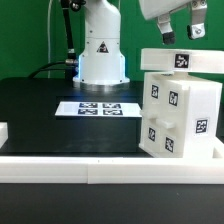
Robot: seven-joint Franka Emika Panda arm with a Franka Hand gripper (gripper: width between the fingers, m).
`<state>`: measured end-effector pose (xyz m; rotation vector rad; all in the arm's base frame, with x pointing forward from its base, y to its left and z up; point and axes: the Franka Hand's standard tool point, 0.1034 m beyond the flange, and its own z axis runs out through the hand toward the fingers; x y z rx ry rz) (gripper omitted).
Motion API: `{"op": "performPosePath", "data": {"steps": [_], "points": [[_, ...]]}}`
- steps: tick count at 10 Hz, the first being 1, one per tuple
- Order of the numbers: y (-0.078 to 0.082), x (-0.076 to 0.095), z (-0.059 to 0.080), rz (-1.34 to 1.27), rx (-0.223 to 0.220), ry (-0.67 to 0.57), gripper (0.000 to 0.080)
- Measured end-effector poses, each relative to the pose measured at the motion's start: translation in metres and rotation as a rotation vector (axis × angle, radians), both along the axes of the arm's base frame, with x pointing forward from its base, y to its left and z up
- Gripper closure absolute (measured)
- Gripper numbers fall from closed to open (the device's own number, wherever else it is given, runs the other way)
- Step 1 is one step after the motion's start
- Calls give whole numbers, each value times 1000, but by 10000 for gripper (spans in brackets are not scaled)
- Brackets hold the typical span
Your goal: Assemble cabinet
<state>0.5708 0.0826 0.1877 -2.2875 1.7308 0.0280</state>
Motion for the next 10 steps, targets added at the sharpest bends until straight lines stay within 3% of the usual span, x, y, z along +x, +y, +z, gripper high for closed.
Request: {"op": "performPosePath", "data": {"steps": [4, 8, 10], "points": [[3, 0, 3, 244, -37, -61, 2], [8, -5, -1, 678, -148, -77, 2], [10, -7, -1, 836, -165, -80, 2]]}}
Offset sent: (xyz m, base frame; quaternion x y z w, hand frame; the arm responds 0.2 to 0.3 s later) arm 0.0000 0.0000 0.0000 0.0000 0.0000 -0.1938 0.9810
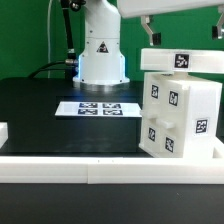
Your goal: Assemble cabinet
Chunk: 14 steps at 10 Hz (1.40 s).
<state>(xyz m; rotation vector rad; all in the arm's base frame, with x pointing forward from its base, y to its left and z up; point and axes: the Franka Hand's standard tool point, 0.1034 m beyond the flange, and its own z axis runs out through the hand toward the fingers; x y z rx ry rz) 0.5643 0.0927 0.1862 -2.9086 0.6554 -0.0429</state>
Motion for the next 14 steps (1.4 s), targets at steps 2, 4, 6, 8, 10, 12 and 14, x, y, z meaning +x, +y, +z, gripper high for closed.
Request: {"op": "performPosePath", "data": {"steps": [2, 4, 6, 8, 10, 12, 14], "points": [[-1, 2, -2, 80, -13, -37, 2], [-2, 1, -2, 256, -27, -61, 2], [-2, 0, -2, 512, -101, -77, 2], [-3, -2, -3, 672, -124, -76, 2], [-3, -4, -3, 827, -144, -72, 2], [-5, -5, -2, 1025, -126, -36, 2], [-4, -3, -2, 1151, -124, -43, 2]]}}
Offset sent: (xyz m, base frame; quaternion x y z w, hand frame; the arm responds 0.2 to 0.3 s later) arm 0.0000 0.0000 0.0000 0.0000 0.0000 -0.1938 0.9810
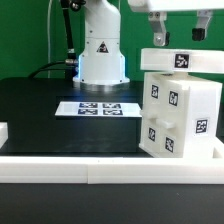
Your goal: Assemble cabinet
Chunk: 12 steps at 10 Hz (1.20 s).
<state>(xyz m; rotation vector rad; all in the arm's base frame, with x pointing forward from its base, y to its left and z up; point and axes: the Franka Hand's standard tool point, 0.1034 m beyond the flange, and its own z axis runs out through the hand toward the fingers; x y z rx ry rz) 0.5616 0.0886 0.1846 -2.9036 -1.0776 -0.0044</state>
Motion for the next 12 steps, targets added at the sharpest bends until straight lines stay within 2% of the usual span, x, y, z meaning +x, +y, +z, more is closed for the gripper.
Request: {"op": "performPosePath", "data": {"steps": [4, 11, 12], "points": [[-7, 2, -5, 267, 2, -10, 2], [-7, 4, -21, 213, -5, -6, 2], [-8, 4, -22, 212, -5, -6, 128]]}}
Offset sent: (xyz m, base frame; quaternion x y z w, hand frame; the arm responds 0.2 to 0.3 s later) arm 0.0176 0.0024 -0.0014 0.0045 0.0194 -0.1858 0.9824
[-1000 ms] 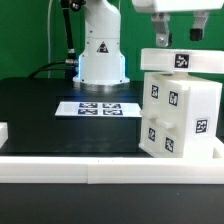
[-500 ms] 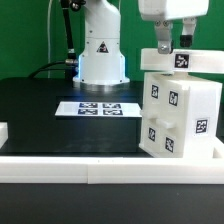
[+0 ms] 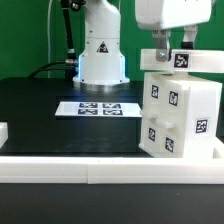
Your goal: Assemble cabinet
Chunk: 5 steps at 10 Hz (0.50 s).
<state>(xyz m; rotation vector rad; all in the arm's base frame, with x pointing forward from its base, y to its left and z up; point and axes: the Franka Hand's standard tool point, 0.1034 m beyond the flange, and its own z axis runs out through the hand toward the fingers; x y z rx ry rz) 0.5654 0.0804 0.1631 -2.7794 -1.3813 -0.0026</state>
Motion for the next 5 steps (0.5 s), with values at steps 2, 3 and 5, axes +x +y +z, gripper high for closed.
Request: {"op": "performPosePath", "data": {"steps": [2, 3, 5], "points": [[0, 0, 0, -1, 0, -1, 233], [0, 0, 0, -1, 0, -1, 232], [0, 1, 0, -38, 0, -1, 232]]}}
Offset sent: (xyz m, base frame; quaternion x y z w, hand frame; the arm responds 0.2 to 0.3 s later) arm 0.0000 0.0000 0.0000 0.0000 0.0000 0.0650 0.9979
